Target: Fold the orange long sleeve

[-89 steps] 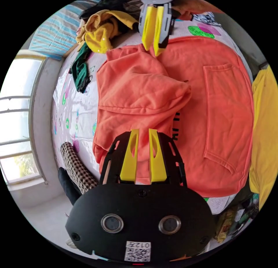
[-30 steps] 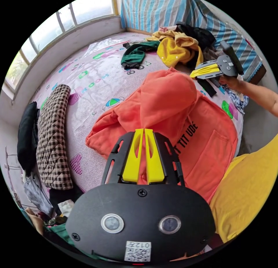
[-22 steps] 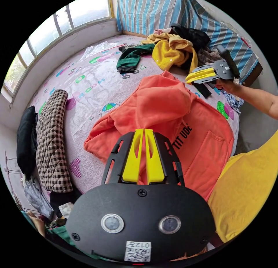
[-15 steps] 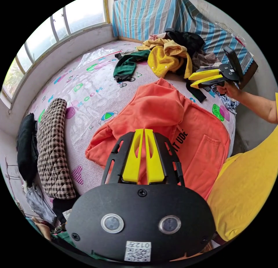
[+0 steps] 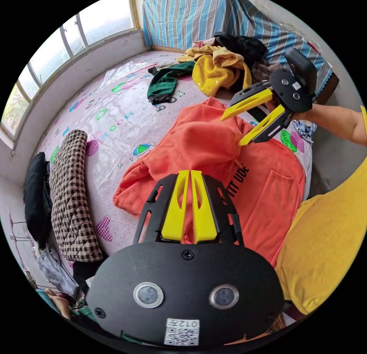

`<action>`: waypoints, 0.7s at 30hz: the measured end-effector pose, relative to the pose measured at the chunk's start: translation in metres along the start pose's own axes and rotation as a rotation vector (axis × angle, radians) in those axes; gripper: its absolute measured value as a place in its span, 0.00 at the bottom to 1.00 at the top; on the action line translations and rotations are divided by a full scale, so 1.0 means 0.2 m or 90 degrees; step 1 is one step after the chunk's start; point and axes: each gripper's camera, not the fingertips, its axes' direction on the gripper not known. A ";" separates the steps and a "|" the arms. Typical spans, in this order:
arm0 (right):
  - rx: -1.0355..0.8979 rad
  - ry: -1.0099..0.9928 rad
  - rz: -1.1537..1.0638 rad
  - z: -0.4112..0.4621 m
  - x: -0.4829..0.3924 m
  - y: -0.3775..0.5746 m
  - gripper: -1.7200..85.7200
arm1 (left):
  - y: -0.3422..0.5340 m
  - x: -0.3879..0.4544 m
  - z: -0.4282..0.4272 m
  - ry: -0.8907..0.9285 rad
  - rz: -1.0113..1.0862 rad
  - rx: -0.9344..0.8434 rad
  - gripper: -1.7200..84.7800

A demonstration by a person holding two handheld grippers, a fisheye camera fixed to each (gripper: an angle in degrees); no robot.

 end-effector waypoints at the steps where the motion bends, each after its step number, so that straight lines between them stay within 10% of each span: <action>1: -0.014 0.011 -0.024 0.01 -0.01 -0.03 0.12 | 0.01 0.00 0.00 0.002 -0.006 0.001 0.02; 16: 0.035 0.049 0.038 -0.18 0.17 -0.04 0.04 | 0.33 0.17 -0.34 0.063 -0.138 0.183 0.02; 21: 0.044 0.039 0.044 -0.18 0.16 -0.05 0.04 | 0.18 0.36 -0.16 0.023 -0.109 0.074 0.02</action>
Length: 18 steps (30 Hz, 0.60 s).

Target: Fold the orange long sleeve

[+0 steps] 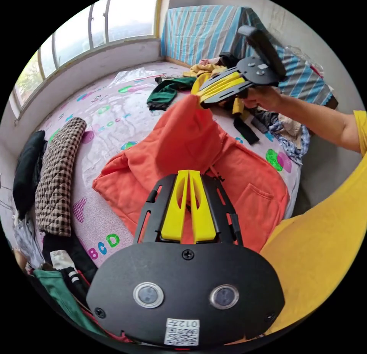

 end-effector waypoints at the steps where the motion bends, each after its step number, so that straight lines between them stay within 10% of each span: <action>1: 0.004 -0.003 0.003 -0.01 0.00 0.00 0.04 | -0.02 -0.01 0.04 0.004 -0.021 -0.006 0.02; 18: -0.020 0.007 -0.069 0.22 -0.44 0.19 0.04 | 0.19 -0.13 0.02 -0.054 -0.323 -0.035 0.03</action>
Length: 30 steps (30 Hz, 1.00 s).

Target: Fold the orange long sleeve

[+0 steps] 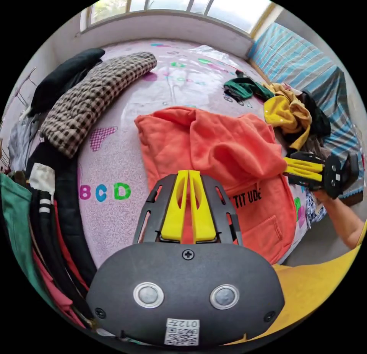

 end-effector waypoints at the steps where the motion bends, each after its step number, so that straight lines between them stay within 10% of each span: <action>1: 0.006 0.006 0.008 0.00 -0.01 0.00 0.04 | 0.00 0.10 -0.05 -0.022 0.062 0.016 0.03; 14: 0.055 -0.027 0.108 -0.16 0.26 0.07 0.04 | -0.13 1.13 -0.10 -0.280 0.591 0.047 0.14; 30: 0.067 -0.030 0.123 -0.17 0.27 0.06 0.04 | -0.18 1.15 -0.27 -0.028 0.518 -0.002 0.07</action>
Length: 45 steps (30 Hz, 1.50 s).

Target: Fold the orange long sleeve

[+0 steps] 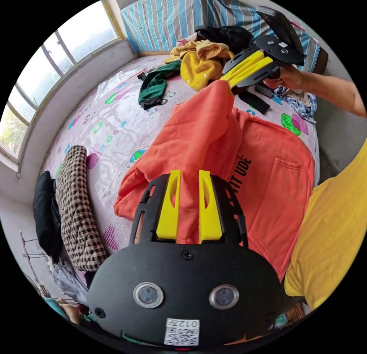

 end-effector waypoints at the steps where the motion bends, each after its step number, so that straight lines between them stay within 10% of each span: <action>1: 0.000 0.003 -0.001 0.00 -0.01 0.00 0.04 | -0.01 0.01 -0.01 -0.006 0.002 -0.002 0.06; 20: -0.071 0.203 -0.212 0.45 -0.69 0.13 0.05 | 0.38 0.54 0.13 -0.477 0.098 -0.087 0.02; 35: 0.012 -0.018 0.269 0.16 0.14 0.48 0.07 | 0.76 -0.19 -0.23 0.021 -0.325 0.090 0.02; 45: -0.109 0.022 0.273 0.43 0.38 0.47 0.12 | 0.83 -0.38 -0.23 0.004 -0.306 0.092 0.02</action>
